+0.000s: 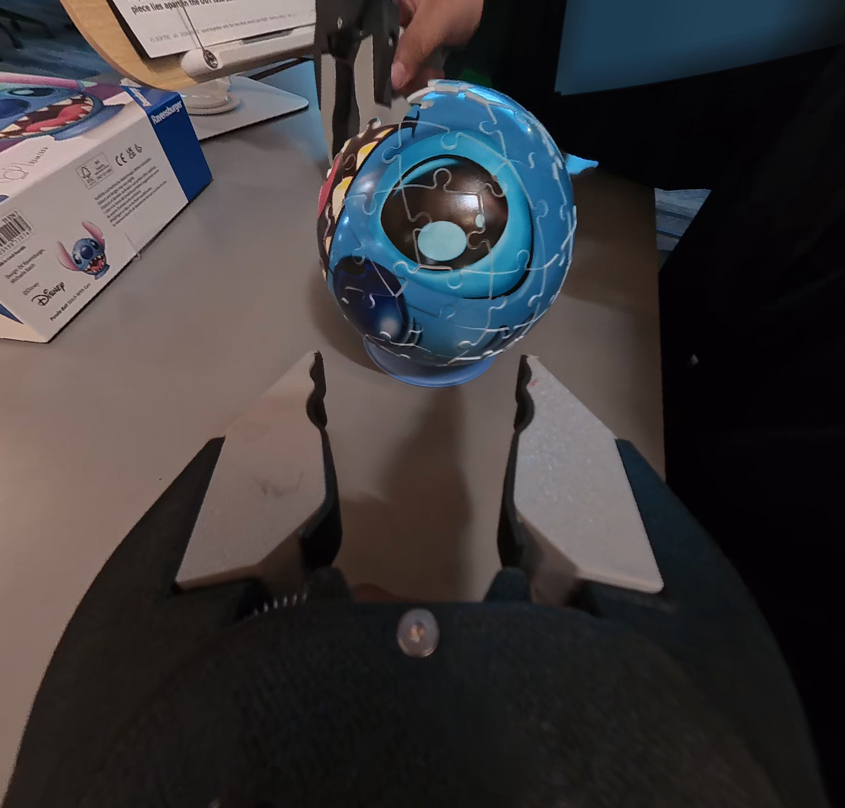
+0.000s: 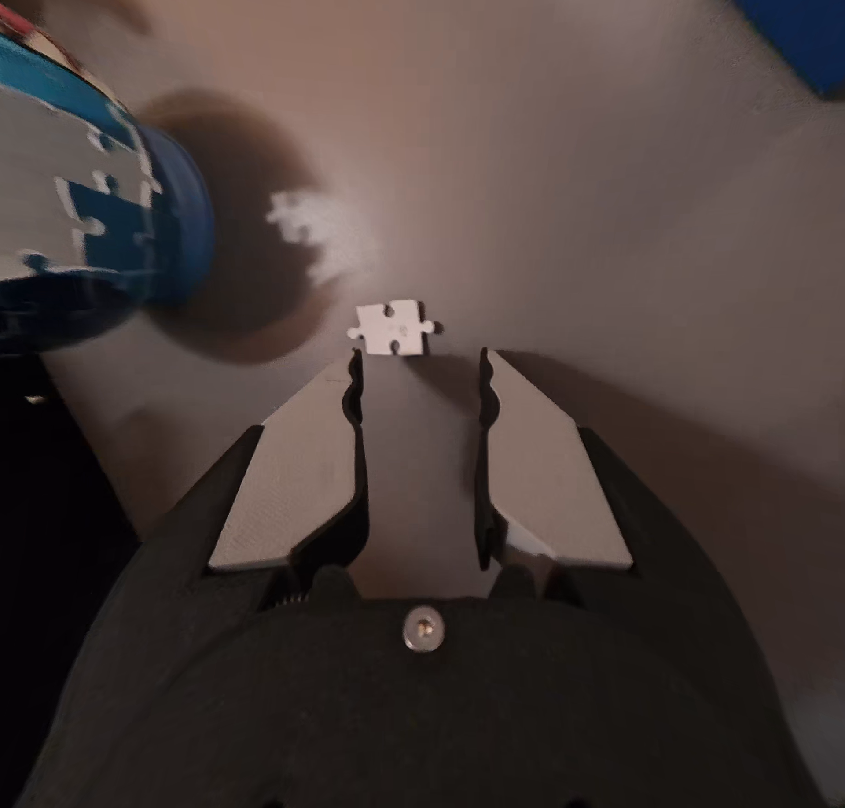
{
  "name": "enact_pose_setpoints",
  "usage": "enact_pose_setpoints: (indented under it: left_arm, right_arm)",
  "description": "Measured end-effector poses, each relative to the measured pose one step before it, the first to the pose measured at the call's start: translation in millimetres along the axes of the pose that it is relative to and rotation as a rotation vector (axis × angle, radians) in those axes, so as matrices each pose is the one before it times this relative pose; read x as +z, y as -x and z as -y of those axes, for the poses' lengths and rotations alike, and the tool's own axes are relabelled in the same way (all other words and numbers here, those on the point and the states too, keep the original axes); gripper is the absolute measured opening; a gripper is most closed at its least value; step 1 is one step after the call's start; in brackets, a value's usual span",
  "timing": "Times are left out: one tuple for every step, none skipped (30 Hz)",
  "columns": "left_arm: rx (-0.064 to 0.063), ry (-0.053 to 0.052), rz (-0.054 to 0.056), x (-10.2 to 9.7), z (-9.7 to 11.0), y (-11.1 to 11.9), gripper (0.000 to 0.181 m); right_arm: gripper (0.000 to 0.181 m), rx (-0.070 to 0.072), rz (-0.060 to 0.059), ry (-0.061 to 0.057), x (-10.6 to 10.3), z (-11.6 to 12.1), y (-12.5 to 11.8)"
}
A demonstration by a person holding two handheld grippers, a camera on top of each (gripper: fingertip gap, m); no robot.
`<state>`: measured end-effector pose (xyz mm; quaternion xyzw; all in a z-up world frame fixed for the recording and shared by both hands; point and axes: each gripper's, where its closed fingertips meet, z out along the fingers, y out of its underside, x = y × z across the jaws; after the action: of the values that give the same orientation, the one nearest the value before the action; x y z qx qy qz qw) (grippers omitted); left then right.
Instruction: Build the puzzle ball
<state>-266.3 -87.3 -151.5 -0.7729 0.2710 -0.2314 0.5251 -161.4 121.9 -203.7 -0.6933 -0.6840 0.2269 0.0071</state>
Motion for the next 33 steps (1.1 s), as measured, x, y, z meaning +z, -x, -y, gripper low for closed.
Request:
enact_pose_setpoints:
  left_arm:
    - [-0.0009,0.0023,-0.0009,0.14,-0.30,-0.06,0.082]
    - [0.0015,0.0003,0.0022,0.10,-0.02,0.13,0.082]
    - [0.0038,-0.0007,0.0039,-0.08,0.10,0.04,0.082]
    - [0.0049,-0.0004,0.0061,-0.05,0.07,0.21,0.082]
    - [0.0042,0.0005,0.0066,-0.02,-0.13,0.16,0.082]
    - [0.0016,0.0020,0.0030,0.09,-0.23,-0.19,0.082]
    - [-0.0007,0.0035,0.0003,0.30,-0.41,-0.33,0.082]
    - [-0.0008,0.0034,0.0006,0.21,-0.54,-0.28,0.082]
    - [0.0005,0.0014,0.0023,0.09,-0.14,0.13,0.082]
    - [0.0016,-0.0009,0.0022,-0.06,0.16,0.07,0.082]
    - [0.0006,-0.0017,0.0013,-0.19,0.22,0.10,0.081]
    - [-0.0006,-0.0023,0.0003,-0.26,0.28,0.17,0.081]
    - [-0.0012,-0.0030,-0.0005,-0.35,0.32,0.03,0.081]
    - [-0.0016,-0.0024,-0.0013,-0.25,0.30,0.02,0.081]
    - [-0.0020,-0.0019,-0.0020,-0.15,0.29,0.02,0.081]
    - [-0.0026,-0.0014,-0.0021,-0.21,0.11,0.04,0.081]
    - [-0.0034,-0.0005,-0.0026,0.00,0.09,0.03,0.081]
    - [-0.0029,-0.0003,-0.0027,-0.08,0.04,-0.01,0.081]
    - [-0.0023,-0.0004,-0.0023,-0.05,0.16,0.01,0.081]
    - [-0.0020,0.0000,-0.0025,0.02,0.03,-0.07,0.081]
    - [-0.0018,0.0003,-0.0027,-0.07,-0.03,-0.14,0.081]
    - [-0.0021,-0.0002,-0.0019,-0.03,0.06,0.08,0.081]
    - [-0.0026,-0.0007,-0.0021,-0.06,0.10,-0.05,0.081]
    - [-0.0034,-0.0019,-0.0023,-0.20,0.32,0.23,0.081]
    - [-0.0043,-0.0034,-0.0017,-0.37,0.43,0.27,0.081]
    - [-0.0052,-0.0036,-0.0015,-0.35,0.49,0.38,0.080]
    - [-0.0053,-0.0025,-0.0014,-0.33,0.28,0.45,0.080]
    - [-0.0039,-0.0012,-0.0010,-0.16,0.16,0.30,0.080]
    - [-0.0016,0.0000,-0.0004,0.01,0.03,0.10,0.079]
    - [0.0005,0.0009,0.0005,0.07,-0.08,0.10,0.079]
    - [0.0020,0.0013,0.0016,0.17,-0.12,0.06,0.079]
    - [0.0028,0.0009,0.0027,0.02,-0.05,0.00,0.079]
    - [0.0033,0.0004,0.0033,0.05,0.02,0.11,0.079]
  right_arm:
    - [0.043,-0.0062,-0.0144,-0.0066,0.14,-0.47,-3.19]
    - [0.045,-0.0026,0.0067,-0.0114,-1.38,1.38,0.13]
    - [0.046,-0.0020,0.0172,-0.0131,-1.20,2.47,2.01]
    - [0.046,-0.0091,0.0081,-0.0141,-0.37,3.08,1.55]
    - [0.046,-0.0183,-0.0102,-0.0046,0.72,2.07,-0.33]
    - [0.046,-0.0296,-0.0252,0.0028,1.76,1.02,-1.98]
    - [0.047,-0.0414,-0.0255,0.0081,2.27,0.01,-1.18]
    - [0.047,-0.0489,-0.0158,0.0131,2.42,-1.20,0.76]
    - [0.046,-0.0495,-0.0151,0.0172,2.00,-2.48,0.81]
    - [0.045,-0.0499,-0.0307,0.0164,0.95,-2.70,-2.37]
    - [0.044,-0.0549,-0.0391,0.0038,-0.21,-1.29,-4.10]
    - [0.042,-0.0524,-0.0247,-0.0156,-0.79,1.00,-2.51]
    - [0.041,-0.0415,0.0012,-0.0257,-1.04,2.30,0.45]
    - [0.041,-0.0329,0.0225,-0.0274,-0.76,2.64,3.11]
    - [0.041,-0.0286,0.0220,-0.0252,0.14,2.32,2.86]
    - [0.041,-0.0229,0.0086,-0.0133,1.45,0.25,0.60]
    - [0.041,-0.0163,-0.0030,0.0050,2.47,-2.40,-1.51]
    - [0.041,-0.0096,-0.0001,-0.0014,2.13,-1.52,-1.17]
    - [0.039,0.0014,0.0162,-0.0199,0.35,1.53,0.83]
    - [0.036,0.0081,0.0202,-0.0109,0.19,0.41,1.22]
    - [0.035,0.0060,0.0091,-0.0084,-0.25,0.22,0.22]
    - [0.034,-0.0004,0.0048,-0.0052,-0.09,-0.04,0.44]
    - [0.033,-0.0083,0.0056,-0.0023,-0.12,-0.10,1.60]
    - [0.032,-0.0141,0.0085,0.0022,0.06,-0.17,2.69]
    - [0.030,-0.0161,0.0085,0.0024,0.25,0.28,3.19]
    - [0.029,-0.0146,0.0064,-0.0003,0.66,0.88,2.62]
    - [0.031,-0.0126,0.0066,-0.0017,0.68,1.18,2.42]
    - [0.033,-0.0099,0.0034,-0.0026,0.83,1.12,1.52]
    - [0.033,-0.0050,-0.0017,-0.0040,0.48,0.85,0.14]
    - [0.032,0.0002,-0.0017,-0.0040,0.34,0.49,-0.45]
    - [0.030,0.0046,-0.0020,-0.0035,0.02,0.18,-0.90]
    - [0.028,0.0088,-0.0008,-0.0027,-0.06,-0.12,-0.92]
    - [0.021,0.0083,0.0067,-0.0017,-0.21,-0.20,0.45]
